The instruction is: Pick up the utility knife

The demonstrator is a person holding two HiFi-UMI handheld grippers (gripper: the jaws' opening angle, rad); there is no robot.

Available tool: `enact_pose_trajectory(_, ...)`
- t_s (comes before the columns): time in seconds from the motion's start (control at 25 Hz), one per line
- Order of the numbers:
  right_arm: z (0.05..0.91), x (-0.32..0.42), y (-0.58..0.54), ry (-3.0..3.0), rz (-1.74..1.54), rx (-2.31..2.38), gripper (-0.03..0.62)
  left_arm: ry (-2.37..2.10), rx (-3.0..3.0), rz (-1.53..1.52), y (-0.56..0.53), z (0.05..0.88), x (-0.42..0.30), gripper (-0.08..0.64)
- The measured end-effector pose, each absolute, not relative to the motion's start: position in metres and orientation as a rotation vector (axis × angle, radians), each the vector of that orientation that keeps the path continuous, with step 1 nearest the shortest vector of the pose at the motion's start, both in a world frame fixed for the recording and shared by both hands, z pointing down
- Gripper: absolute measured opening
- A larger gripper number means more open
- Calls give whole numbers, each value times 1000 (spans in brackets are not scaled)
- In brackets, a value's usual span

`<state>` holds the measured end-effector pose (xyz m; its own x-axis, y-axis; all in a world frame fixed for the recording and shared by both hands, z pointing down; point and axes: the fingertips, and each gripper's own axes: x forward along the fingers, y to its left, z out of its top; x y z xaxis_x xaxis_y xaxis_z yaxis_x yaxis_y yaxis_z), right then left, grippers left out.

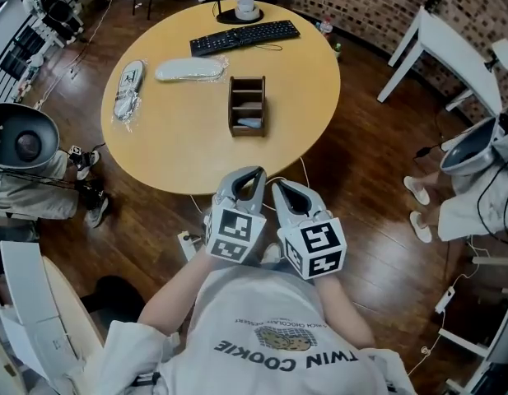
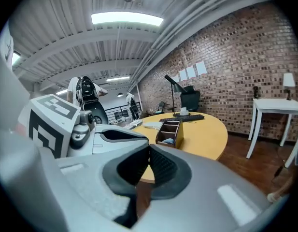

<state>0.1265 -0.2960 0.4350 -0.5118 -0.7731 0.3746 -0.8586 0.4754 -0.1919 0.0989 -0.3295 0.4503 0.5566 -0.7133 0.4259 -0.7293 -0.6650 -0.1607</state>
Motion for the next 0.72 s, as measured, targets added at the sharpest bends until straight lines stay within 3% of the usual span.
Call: enact_pose_trajectory(0.72, 461, 137, -358, -2454, 584, 1389, 2, -1152, 2939, 1239, -432, 495, 98, 49)
